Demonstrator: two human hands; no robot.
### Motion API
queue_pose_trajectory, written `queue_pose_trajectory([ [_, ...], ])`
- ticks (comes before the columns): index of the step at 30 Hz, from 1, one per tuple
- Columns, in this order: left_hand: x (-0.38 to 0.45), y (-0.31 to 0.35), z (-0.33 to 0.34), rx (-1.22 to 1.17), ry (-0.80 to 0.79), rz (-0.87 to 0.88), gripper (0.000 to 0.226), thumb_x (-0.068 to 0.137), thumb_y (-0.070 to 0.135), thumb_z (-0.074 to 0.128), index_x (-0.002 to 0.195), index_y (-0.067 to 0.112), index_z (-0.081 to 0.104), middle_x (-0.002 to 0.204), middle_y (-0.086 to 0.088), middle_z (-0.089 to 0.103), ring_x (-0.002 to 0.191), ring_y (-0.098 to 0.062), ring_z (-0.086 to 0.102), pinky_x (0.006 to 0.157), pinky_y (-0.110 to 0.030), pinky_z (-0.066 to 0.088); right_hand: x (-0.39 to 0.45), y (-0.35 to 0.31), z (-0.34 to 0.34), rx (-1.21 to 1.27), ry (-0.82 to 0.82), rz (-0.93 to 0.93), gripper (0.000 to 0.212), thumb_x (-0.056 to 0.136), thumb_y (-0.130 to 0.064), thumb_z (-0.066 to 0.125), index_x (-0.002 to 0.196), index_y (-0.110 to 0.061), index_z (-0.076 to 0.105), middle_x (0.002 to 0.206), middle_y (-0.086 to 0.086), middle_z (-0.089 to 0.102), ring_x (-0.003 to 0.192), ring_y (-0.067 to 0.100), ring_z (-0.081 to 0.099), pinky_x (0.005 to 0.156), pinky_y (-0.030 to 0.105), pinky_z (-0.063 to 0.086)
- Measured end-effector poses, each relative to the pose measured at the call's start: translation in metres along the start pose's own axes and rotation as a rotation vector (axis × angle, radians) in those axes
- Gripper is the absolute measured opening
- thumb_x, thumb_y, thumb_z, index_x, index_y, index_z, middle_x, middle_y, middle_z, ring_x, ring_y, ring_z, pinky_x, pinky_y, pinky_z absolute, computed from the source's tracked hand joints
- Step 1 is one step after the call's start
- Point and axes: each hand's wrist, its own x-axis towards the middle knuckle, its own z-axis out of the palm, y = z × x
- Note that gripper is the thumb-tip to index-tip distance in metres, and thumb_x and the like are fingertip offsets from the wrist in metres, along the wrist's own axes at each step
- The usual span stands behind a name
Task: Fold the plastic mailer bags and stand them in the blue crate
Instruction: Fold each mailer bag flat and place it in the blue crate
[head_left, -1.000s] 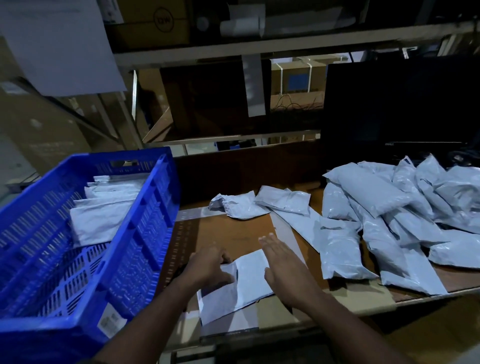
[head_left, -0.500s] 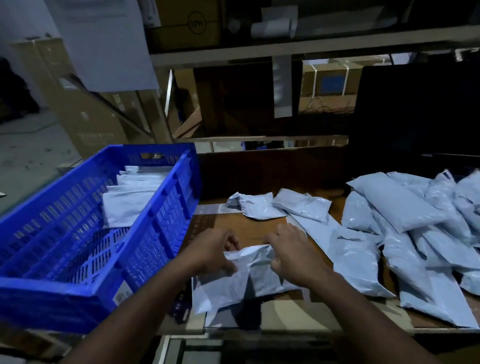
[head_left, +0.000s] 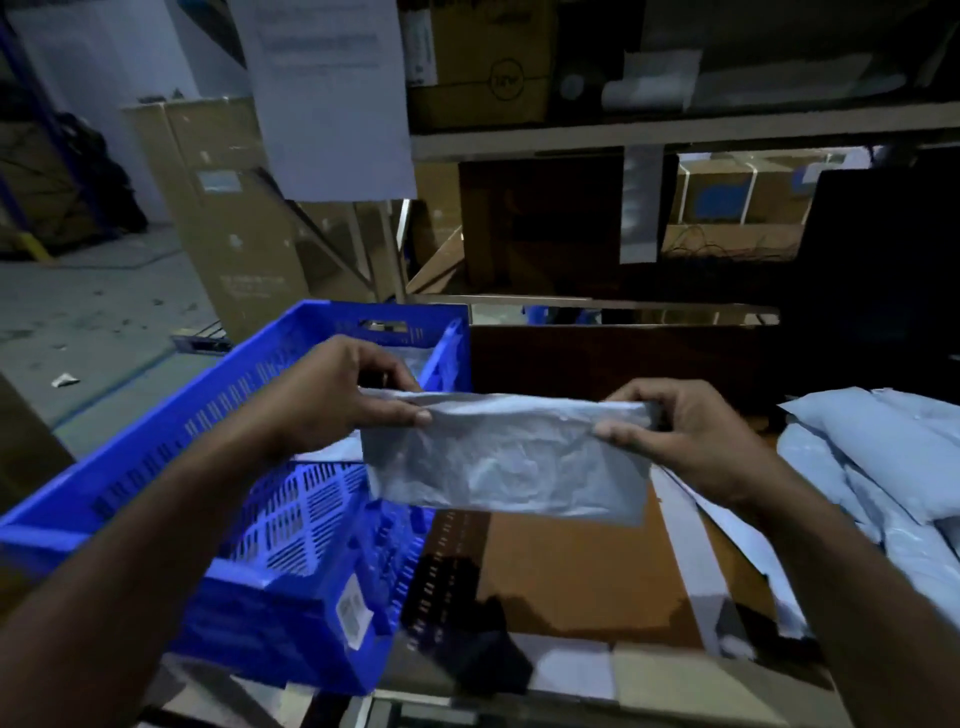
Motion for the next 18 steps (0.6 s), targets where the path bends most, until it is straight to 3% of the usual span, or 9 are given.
queue_pose_trajectory([
  [3, -0.005, -0.027, -0.03, -0.105, 0.006, 0.039, 0.031, 0.066, 0.044, 0.087, 0.079, 0.018, 0.079, 0.075, -0.005, 0.074, 0.066, -0.006, 0.061, 0.064, -0.03, 0.048, 0.015, -0.031, 0.021, 0.126, 0.005, -0.021, 0.017, 0.086, -0.033, 0.069, 0.095, -0.019, 0.072, 0.096, -0.005, 0.072, 0.09, 0.012, 0.071, 0.067, 0.03, 0.06],
  [5, -0.008, -0.046, -0.05, -0.209, 0.026, 0.068, 0.049, 0.061, 0.054, 0.091, 0.08, 0.011, 0.078, 0.078, -0.008, 0.075, 0.069, -0.008, 0.063, 0.064, -0.024, 0.051, 0.027, -0.048, 0.037, 0.148, 0.02, -0.064, 0.017, 0.087, -0.03, 0.068, 0.096, -0.016, 0.071, 0.095, -0.003, 0.073, 0.088, 0.013, 0.071, 0.065, 0.03, 0.06],
  [7, -0.011, -0.063, -0.071, -0.302, 0.081, 0.095, 0.061, 0.051, 0.062, 0.091, 0.081, 0.011, 0.078, 0.077, -0.006, 0.074, 0.071, -0.008, 0.063, 0.064, -0.018, 0.05, 0.041, -0.066, 0.051, 0.13, 0.043, -0.08, 0.018, 0.087, -0.029, 0.068, 0.095, -0.014, 0.071, 0.091, -0.006, 0.073, 0.083, 0.007, 0.07, 0.055, 0.02, 0.054],
  [9, -0.014, -0.075, -0.092, -0.34, 0.106, 0.134, 0.058, 0.05, 0.062, 0.091, 0.081, 0.014, 0.08, 0.076, -0.003, 0.073, 0.071, -0.006, 0.062, 0.063, -0.015, 0.05, 0.057, -0.085, 0.06, 0.093, 0.065, -0.1, 0.022, 0.084, -0.032, 0.069, 0.094, -0.013, 0.071, 0.09, -0.006, 0.073, 0.082, 0.006, 0.07, 0.051, 0.018, 0.051],
  [12, -0.012, -0.094, -0.124, -0.324, 0.139, 0.148, 0.041, 0.065, 0.048, 0.089, 0.08, 0.012, 0.079, 0.079, -0.01, 0.074, 0.07, -0.008, 0.062, 0.061, -0.016, 0.051, 0.082, -0.109, 0.075, 0.014, 0.056, -0.154, 0.028, 0.08, -0.04, 0.07, 0.092, -0.015, 0.071, 0.095, -0.002, 0.073, 0.089, 0.011, 0.07, 0.063, 0.03, 0.061],
  [15, -0.006, -0.128, -0.155, -0.28, 0.192, 0.122, 0.034, 0.07, 0.036, 0.087, 0.082, 0.006, 0.076, 0.08, -0.017, 0.071, 0.068, -0.011, 0.059, 0.055, -0.022, 0.045, 0.112, -0.122, 0.11, 0.001, 0.039, -0.154, 0.018, 0.085, -0.034, 0.071, 0.091, -0.018, 0.073, 0.094, 0.001, 0.074, 0.09, 0.017, 0.07, 0.069, 0.035, 0.061],
  [18, 0.003, -0.165, -0.173, -0.256, 0.212, 0.074, 0.03, 0.071, 0.034, 0.084, 0.079, 0.007, 0.074, 0.069, -0.002, 0.07, 0.061, -0.004, 0.059, 0.051, -0.017, 0.047, 0.142, -0.125, 0.148, -0.109, 0.033, -0.162, 0.005, 0.088, -0.027, 0.075, 0.085, -0.023, 0.072, 0.089, -0.002, 0.073, 0.083, 0.011, 0.068, 0.066, 0.029, 0.056],
])
